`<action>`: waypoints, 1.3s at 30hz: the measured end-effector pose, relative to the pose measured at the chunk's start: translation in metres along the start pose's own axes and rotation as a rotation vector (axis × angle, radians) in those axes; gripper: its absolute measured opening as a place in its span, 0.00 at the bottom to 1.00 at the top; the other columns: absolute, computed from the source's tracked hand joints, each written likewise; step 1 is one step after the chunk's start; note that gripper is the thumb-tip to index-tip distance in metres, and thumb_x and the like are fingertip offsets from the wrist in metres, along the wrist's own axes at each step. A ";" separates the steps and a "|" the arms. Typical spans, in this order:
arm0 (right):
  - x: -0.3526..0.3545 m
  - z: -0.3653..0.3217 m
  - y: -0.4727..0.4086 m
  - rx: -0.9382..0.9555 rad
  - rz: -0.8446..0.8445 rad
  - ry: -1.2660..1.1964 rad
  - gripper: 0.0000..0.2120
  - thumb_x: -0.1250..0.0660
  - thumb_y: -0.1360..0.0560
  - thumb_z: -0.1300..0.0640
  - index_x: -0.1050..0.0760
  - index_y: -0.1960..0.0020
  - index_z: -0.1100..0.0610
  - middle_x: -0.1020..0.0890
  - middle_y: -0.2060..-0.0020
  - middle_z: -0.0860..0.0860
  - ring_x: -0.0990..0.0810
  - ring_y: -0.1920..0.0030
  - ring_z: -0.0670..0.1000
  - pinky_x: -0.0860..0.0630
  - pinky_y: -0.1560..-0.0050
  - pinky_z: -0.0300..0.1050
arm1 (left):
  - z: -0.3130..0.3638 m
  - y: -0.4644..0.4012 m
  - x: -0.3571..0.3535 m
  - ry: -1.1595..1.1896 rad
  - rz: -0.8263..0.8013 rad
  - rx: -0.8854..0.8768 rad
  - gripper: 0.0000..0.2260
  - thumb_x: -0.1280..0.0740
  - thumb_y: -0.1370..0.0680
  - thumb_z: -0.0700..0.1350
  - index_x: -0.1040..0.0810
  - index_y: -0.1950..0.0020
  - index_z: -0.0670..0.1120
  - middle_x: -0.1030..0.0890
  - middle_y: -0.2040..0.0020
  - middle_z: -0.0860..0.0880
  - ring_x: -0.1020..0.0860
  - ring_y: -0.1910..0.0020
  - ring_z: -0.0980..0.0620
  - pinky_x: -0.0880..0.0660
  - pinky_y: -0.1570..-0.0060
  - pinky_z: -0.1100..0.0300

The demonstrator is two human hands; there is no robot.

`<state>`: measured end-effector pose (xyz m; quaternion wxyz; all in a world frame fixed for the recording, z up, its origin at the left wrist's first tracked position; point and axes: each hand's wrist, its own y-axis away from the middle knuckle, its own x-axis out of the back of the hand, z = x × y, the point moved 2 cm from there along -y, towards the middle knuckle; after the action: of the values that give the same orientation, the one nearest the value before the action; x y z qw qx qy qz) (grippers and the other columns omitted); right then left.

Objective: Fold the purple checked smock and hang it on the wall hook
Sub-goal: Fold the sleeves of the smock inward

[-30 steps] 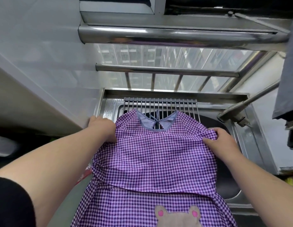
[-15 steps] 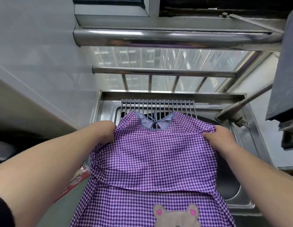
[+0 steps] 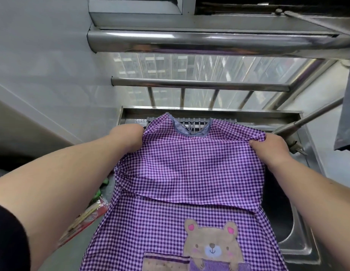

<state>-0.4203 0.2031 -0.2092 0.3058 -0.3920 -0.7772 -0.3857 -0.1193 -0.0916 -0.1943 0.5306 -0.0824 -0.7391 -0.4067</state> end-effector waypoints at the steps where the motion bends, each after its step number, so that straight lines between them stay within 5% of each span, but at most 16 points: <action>1: 0.001 -0.004 -0.003 0.006 0.003 -0.004 0.12 0.31 0.21 0.49 0.15 0.45 0.56 0.14 0.49 0.56 0.17 0.49 0.60 0.20 0.42 0.56 | -0.001 -0.002 0.002 0.003 0.010 0.010 0.10 0.39 0.22 0.45 0.19 0.46 0.50 0.19 0.52 0.50 0.20 0.54 0.46 0.23 0.58 0.52; 5: 0.002 -0.018 -0.004 0.036 0.005 -0.087 0.12 0.31 0.20 0.49 0.16 0.43 0.55 0.15 0.48 0.52 0.17 0.46 0.58 0.21 0.41 0.53 | -0.007 -0.006 0.010 0.047 -0.009 0.033 0.10 0.37 0.23 0.45 0.19 0.45 0.49 0.19 0.54 0.49 0.20 0.55 0.46 0.23 0.58 0.52; 8: -0.002 -0.015 -0.001 -0.045 -0.101 -0.204 0.08 0.29 0.24 0.52 0.17 0.48 0.53 0.14 0.49 0.51 0.17 0.49 0.55 0.20 0.42 0.55 | -0.011 -0.005 0.002 0.051 -0.215 0.019 0.15 0.32 0.23 0.49 0.19 0.38 0.46 0.18 0.49 0.47 0.19 0.51 0.46 0.21 0.51 0.52; 11: -0.005 -0.010 0.003 -0.098 -0.159 -0.106 0.22 0.27 0.28 0.45 0.22 0.37 0.52 0.16 0.41 0.52 0.17 0.43 0.57 0.21 0.36 0.61 | -0.010 -0.003 -0.006 0.280 -0.362 0.078 0.33 0.31 0.23 0.65 0.28 0.24 0.48 0.22 0.30 0.44 0.22 0.35 0.42 0.25 0.32 0.45; 14: -0.006 -0.018 0.002 -0.010 -0.048 0.050 0.34 0.27 0.26 0.42 0.31 0.24 0.51 0.21 0.30 0.53 0.22 0.32 0.59 0.25 0.30 0.60 | 0.006 -0.008 0.004 0.618 -0.197 0.079 0.36 0.35 0.20 0.65 0.37 0.18 0.48 0.30 0.22 0.43 0.28 0.26 0.39 0.32 0.28 0.44; 18: -0.027 -0.038 -0.014 0.175 -0.066 0.304 0.33 0.30 0.22 0.42 0.36 0.20 0.46 0.24 0.26 0.51 0.26 0.27 0.60 0.30 0.27 0.65 | 0.031 -0.015 0.012 0.657 -0.058 0.061 0.26 0.33 0.19 0.57 0.29 0.24 0.47 0.21 0.35 0.45 0.21 0.40 0.44 0.25 0.44 0.52; 22: -0.040 -0.055 -0.022 0.153 -0.044 0.624 0.30 0.31 0.21 0.42 0.33 0.22 0.49 0.23 0.29 0.57 0.28 0.29 0.62 0.29 0.32 0.63 | 0.033 -0.020 0.008 0.565 0.066 0.033 0.09 0.34 0.19 0.48 0.20 0.40 0.49 0.19 0.50 0.50 0.23 0.56 0.52 0.28 0.59 0.57; 32: -0.032 -0.033 -0.026 0.152 0.040 0.519 0.10 0.38 0.16 0.50 0.19 0.46 0.50 0.18 0.56 0.50 0.21 0.55 0.56 0.23 0.48 0.54 | 0.009 -0.017 0.018 0.608 0.264 -0.028 0.05 0.36 0.20 0.44 0.23 0.48 0.53 0.20 0.53 0.52 0.21 0.52 0.48 0.24 0.51 0.51; 35: -0.026 -0.031 -0.022 0.198 0.117 0.328 0.10 0.39 0.16 0.51 0.19 0.46 0.51 0.16 0.53 0.51 0.21 0.56 0.55 0.23 0.53 0.51 | 0.009 -0.020 0.024 0.609 0.291 -0.012 0.06 0.37 0.21 0.44 0.23 0.47 0.53 0.18 0.50 0.50 0.20 0.51 0.46 0.20 0.48 0.48; 39: -0.020 -0.037 -0.024 0.181 0.165 0.225 0.12 0.38 0.16 0.49 0.19 0.38 0.51 0.15 0.44 0.53 0.21 0.51 0.56 0.22 0.46 0.55 | 0.014 -0.027 0.034 0.557 0.339 0.020 0.08 0.37 0.21 0.43 0.21 0.46 0.51 0.18 0.51 0.49 0.21 0.52 0.45 0.21 0.51 0.49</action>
<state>-0.4242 0.1550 -0.2143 0.4558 -0.3795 -0.7348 -0.3292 -0.1583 -0.1105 -0.1806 0.7733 -0.0848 -0.5453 -0.3123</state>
